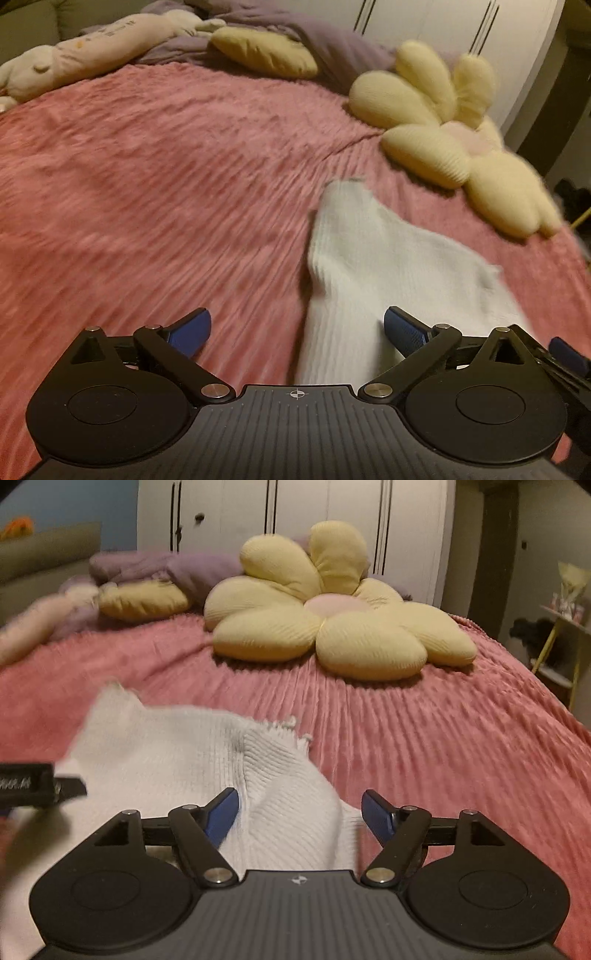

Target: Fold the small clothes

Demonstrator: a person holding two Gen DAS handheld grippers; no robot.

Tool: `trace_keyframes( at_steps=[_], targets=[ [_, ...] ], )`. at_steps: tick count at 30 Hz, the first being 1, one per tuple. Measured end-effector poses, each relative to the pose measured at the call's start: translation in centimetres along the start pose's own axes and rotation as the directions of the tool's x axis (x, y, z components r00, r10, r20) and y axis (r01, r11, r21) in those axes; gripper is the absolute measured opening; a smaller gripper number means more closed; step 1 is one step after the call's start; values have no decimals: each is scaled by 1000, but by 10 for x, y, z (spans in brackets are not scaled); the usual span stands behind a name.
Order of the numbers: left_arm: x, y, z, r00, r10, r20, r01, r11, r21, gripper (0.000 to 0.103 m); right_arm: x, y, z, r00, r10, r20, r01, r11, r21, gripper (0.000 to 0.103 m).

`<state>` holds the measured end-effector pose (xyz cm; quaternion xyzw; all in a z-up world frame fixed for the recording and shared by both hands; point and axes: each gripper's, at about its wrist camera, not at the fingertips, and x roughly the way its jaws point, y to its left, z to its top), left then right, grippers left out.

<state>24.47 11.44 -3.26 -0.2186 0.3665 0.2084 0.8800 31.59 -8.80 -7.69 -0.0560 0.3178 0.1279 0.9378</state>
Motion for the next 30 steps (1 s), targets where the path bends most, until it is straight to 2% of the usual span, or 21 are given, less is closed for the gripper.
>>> trace_keyframes(
  at_steps=[2, 3, 4, 7, 11, 15, 19, 23, 27, 30],
  targets=[
    [-24, -1, -12, 1000, -20, 9, 20, 1000, 20, 103, -34, -4, -7, 997, 16, 77, -17, 1000, 10, 78],
    [-30, -3, -18, 1000, -23, 4, 22, 999, 44, 103, -50, -4, -14, 994, 23, 110, -24, 1000, 10, 84],
    [-32, -6, -26, 1000, -9, -24, 11, 997, 77, 103, -62, -3, -22, 992, 38, 117, -39, 999, 3, 85],
    [-27, -14, -38, 996, 27, -79, -16, 990, 142, 103, -76, 3, -41, 996, 50, 79, -47, 998, -44, 85],
    [-21, -8, -39, 992, 20, -128, -6, 993, 114, 103, -74, 8, -55, 1000, 13, 20, -11, 992, -123, 88],
    [-15, -16, -41, 990, 43, -132, -17, 982, 188, 103, -69, 11, -54, 1000, -9, -19, 6, 984, -180, 95],
    [-6, -16, -43, 989, 31, -142, 1, 975, 222, 103, -58, 14, -52, 998, -34, -55, 22, 977, -213, 99],
    [-26, -11, -38, 985, 17, -171, 15, 983, 185, 103, -60, 6, -43, 994, -6, -105, -12, 985, -171, 99],
    [-62, 0, -55, 987, -63, -146, 86, 984, 157, 103, -91, -3, -44, 992, 46, -118, -59, 993, -106, 99],
    [-60, 5, -68, 982, -14, -188, 48, 983, 176, 103, -111, -3, -58, 992, 67, -106, -77, 992, -98, 99]
  ],
)
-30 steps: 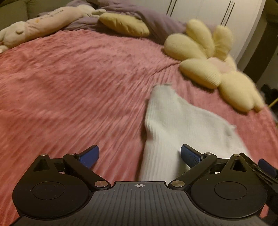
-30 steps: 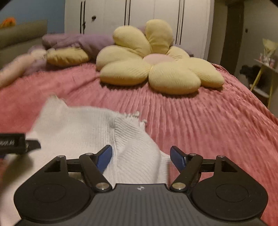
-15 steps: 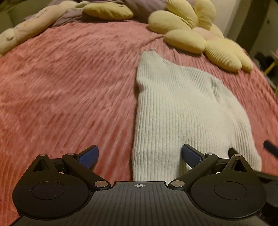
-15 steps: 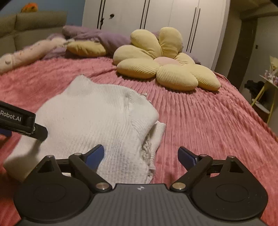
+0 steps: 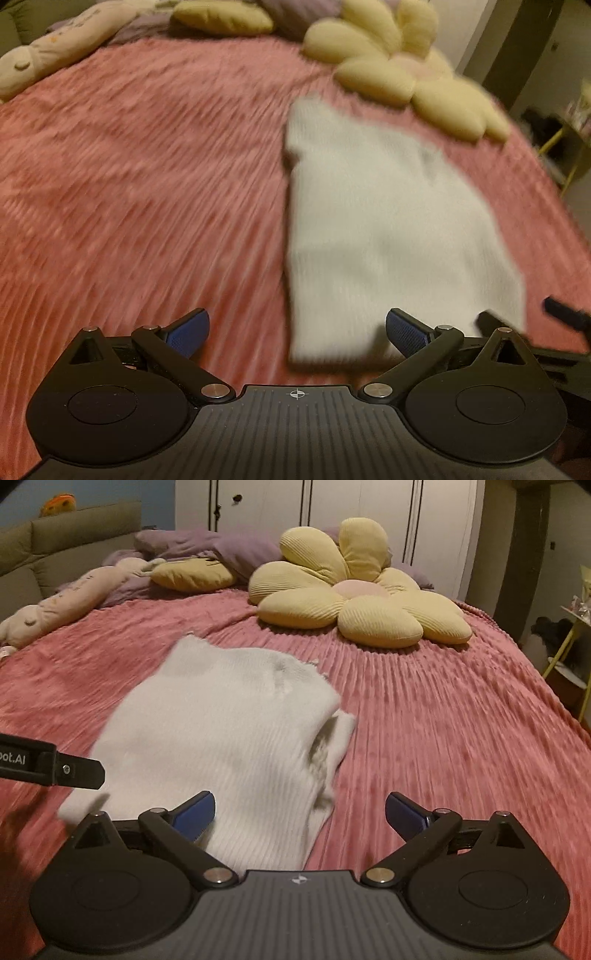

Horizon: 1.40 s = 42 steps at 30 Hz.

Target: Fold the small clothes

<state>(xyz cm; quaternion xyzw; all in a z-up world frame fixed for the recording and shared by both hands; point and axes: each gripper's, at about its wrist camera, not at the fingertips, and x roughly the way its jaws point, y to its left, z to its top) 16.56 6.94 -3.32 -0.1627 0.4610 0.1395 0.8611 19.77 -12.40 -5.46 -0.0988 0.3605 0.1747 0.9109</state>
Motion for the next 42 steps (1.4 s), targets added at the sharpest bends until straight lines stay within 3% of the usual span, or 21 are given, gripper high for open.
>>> trace_keyframes(
  at_steps=[2, 5, 9, 14, 22, 24, 26, 28, 30, 33, 36, 38, 42],
  targets=[
    [8, 2, -5, 998, 52, -33, -52, 999, 14, 103, 3, 4, -6, 999, -33, -35, 32, 999, -27, 99],
    [15, 8, -7, 998, 55, -40, -54, 998, 9, 103, 15, 3, -12, 992, -89, -94, 86, 996, -34, 99],
    [19, 4, -6, 995, 81, -56, -79, 996, 38, 103, 29, -4, -9, 982, -80, -169, 81, 997, 3, 99],
    [27, -3, -10, 993, 113, -38, -110, 991, 72, 103, 31, 7, -6, 976, -113, -188, 100, 992, -75, 99],
    [20, -2, -11, 992, 99, -78, -90, 990, 111, 103, 30, 0, -3, 968, -80, -237, 80, 997, -11, 99],
    [19, -5, -18, 987, 126, -100, -110, 982, 153, 103, 23, -3, -6, 968, -56, -243, 60, 998, 9, 99],
    [10, -8, -28, 987, 140, -79, -125, 977, 170, 103, 17, -6, -13, 954, -32, -300, 44, 998, 34, 99],
    [0, -7, -38, 987, 135, -88, -122, 983, 140, 103, 11, -4, -26, 933, -66, -353, 72, 997, 2, 99],
    [-9, -5, -47, 989, 104, -102, -92, 990, 108, 103, -8, -3, -37, 941, -58, -333, 62, 998, 1, 99],
    [-24, -4, -58, 989, 98, -110, -86, 991, 103, 103, -30, -1, -53, 930, -31, -365, 51, 998, 43, 99],
    [-40, -6, -66, 991, 94, -97, -81, 989, 125, 103, -55, 3, -63, 933, 36, -357, -1, 995, 96, 99],
    [-51, -5, -66, 992, 93, -87, -80, 987, 137, 103, -71, 4, -64, 940, 78, -331, -31, 989, 145, 99],
    [-70, -1, -58, 995, 91, -47, -84, 989, 120, 103, -96, 12, -49, 957, 87, -277, -39, 984, 173, 99]
  ],
)
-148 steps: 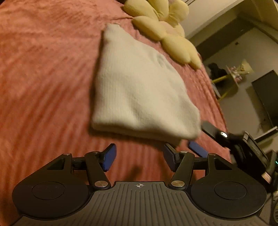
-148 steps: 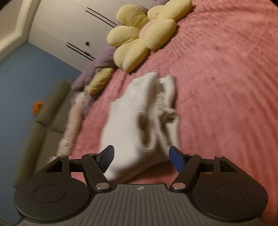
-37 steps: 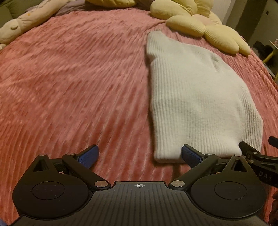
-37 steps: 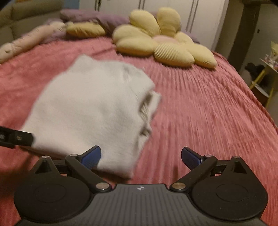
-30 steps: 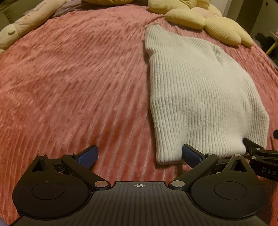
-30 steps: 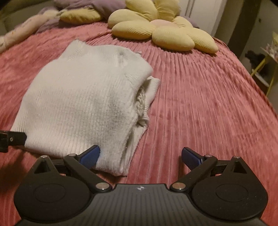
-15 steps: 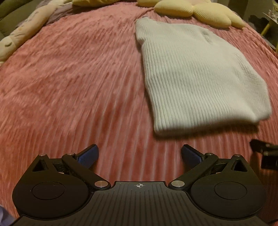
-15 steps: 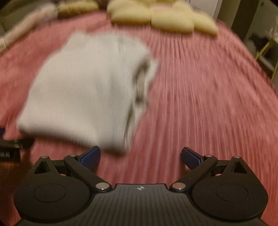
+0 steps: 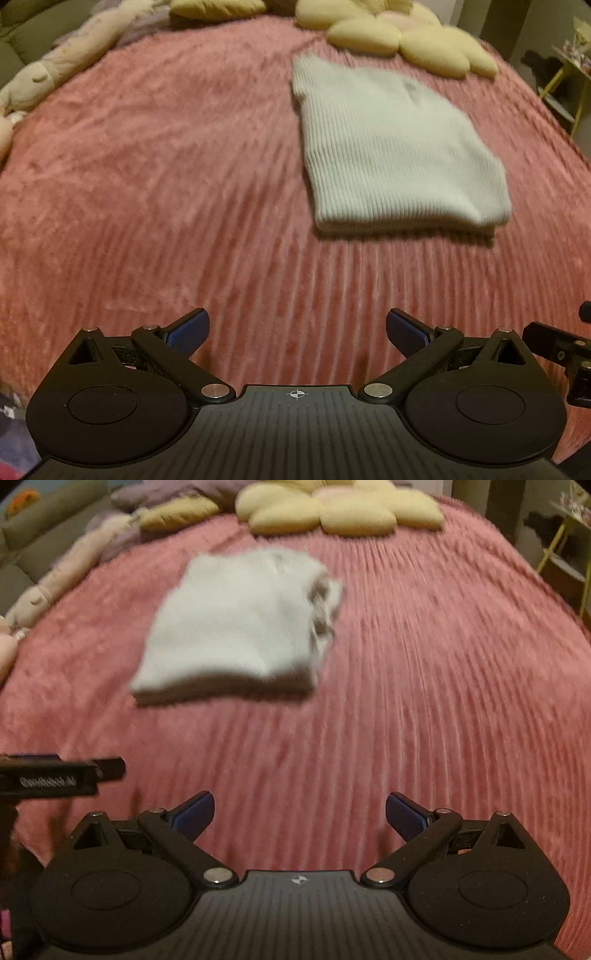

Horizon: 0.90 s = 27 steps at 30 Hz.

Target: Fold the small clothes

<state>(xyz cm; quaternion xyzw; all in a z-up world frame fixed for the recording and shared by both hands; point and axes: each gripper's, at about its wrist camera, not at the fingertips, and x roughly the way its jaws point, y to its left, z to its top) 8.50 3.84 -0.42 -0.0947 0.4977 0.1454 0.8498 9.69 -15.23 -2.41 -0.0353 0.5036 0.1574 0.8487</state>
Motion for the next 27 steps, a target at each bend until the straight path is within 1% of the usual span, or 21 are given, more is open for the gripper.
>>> trace_keyframes(
  at_steps=[5, 6, 8, 11, 14, 16, 23, 27],
  targets=[
    [-20, -4, 11, 995, 31, 91, -36, 998, 52, 103, -22, 26, 19, 997, -7, 74, 16, 992, -126, 99],
    [-23, -5, 12, 994, 34, 103, -40, 997, 59, 103, -24, 30, 21, 997, -15, 78, 27, 989, -148, 99],
    [-26, -8, 15, 994, 27, 102, -35, 997, 74, 103, -26, 36, 24, 997, -20, 80, 33, 985, -167, 99],
    [-28, -14, 16, 995, 23, 98, -33, 994, 105, 103, -28, 38, 29, 998, -18, 54, 26, 989, -145, 99],
    [-27, -19, 15, 995, 39, 91, -50, 991, 121, 103, -29, 37, 32, 998, -27, 58, 35, 991, -132, 99],
    [-26, -20, 14, 996, 33, 80, -43, 991, 128, 103, -29, 36, 33, 998, -36, 54, 43, 991, -123, 99],
    [-26, -23, 15, 997, 25, 70, -34, 991, 129, 103, -31, 30, 35, 998, -34, 45, 37, 997, -67, 99],
    [-26, -22, 15, 998, -4, 57, -2, 994, 112, 103, -32, 28, 34, 998, -37, 48, 39, 998, -55, 99]
  ],
)
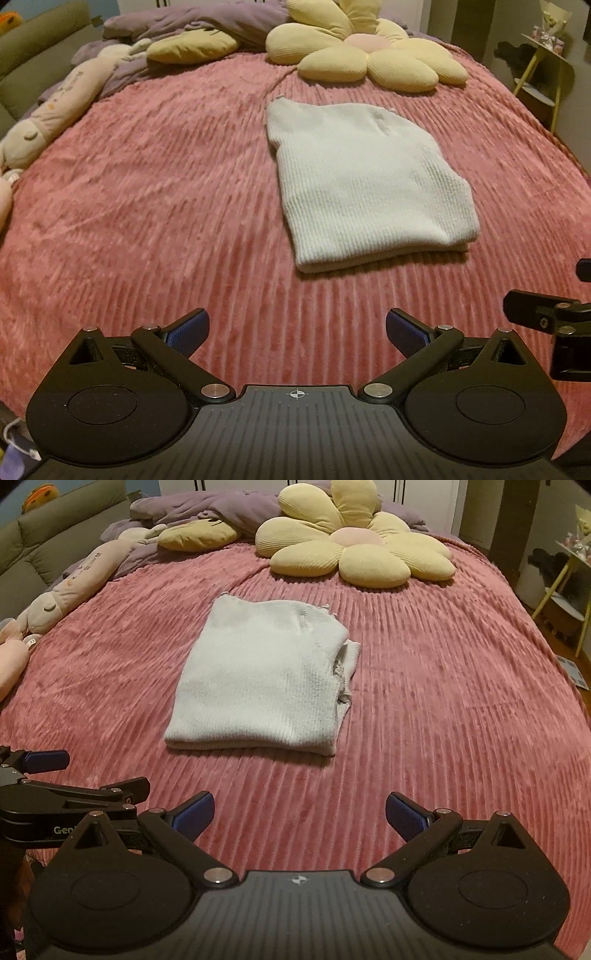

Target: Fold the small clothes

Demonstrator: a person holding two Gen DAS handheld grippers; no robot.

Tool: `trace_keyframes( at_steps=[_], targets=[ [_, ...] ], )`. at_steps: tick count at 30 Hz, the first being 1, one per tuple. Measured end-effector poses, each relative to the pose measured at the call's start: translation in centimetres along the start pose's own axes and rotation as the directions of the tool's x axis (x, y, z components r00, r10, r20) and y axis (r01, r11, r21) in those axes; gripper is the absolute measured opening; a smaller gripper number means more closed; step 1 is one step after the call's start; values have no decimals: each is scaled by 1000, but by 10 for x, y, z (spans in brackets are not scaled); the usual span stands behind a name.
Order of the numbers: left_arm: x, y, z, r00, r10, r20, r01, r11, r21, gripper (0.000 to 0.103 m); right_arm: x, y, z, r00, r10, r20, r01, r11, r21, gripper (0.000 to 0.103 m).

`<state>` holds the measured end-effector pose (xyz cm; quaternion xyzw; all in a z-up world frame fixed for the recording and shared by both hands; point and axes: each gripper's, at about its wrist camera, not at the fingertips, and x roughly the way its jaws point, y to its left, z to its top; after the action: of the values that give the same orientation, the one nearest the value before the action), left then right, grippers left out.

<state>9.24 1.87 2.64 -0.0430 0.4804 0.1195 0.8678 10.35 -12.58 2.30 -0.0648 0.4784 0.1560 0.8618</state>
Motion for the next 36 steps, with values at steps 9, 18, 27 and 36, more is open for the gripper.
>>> trace_keyframes(
  at_steps=[9, 18, 27, 36],
  targets=[
    [1, 0, -1, 1000, -4, -9, 4, 1000, -9, 103, -1, -1, -1, 1000, -3, -6, 3, 1000, 2, 99],
    [4, -1, -2, 1000, -14, -27, 14, 1000, -15, 103, -3, -2, -2, 1000, -8, -1, 8, 1000, 8, 99],
    [4, -4, -3, 1000, -8, -26, 8, 1000, -11, 103, -3, -5, -3, 1000, -12, 2, 12, 1000, 22, 99],
    [3, -8, -3, 1000, -5, -27, 5, 1000, 2, 103, -3, -7, -3, 1000, -12, 2, 12, 999, 37, 99]
  ],
)
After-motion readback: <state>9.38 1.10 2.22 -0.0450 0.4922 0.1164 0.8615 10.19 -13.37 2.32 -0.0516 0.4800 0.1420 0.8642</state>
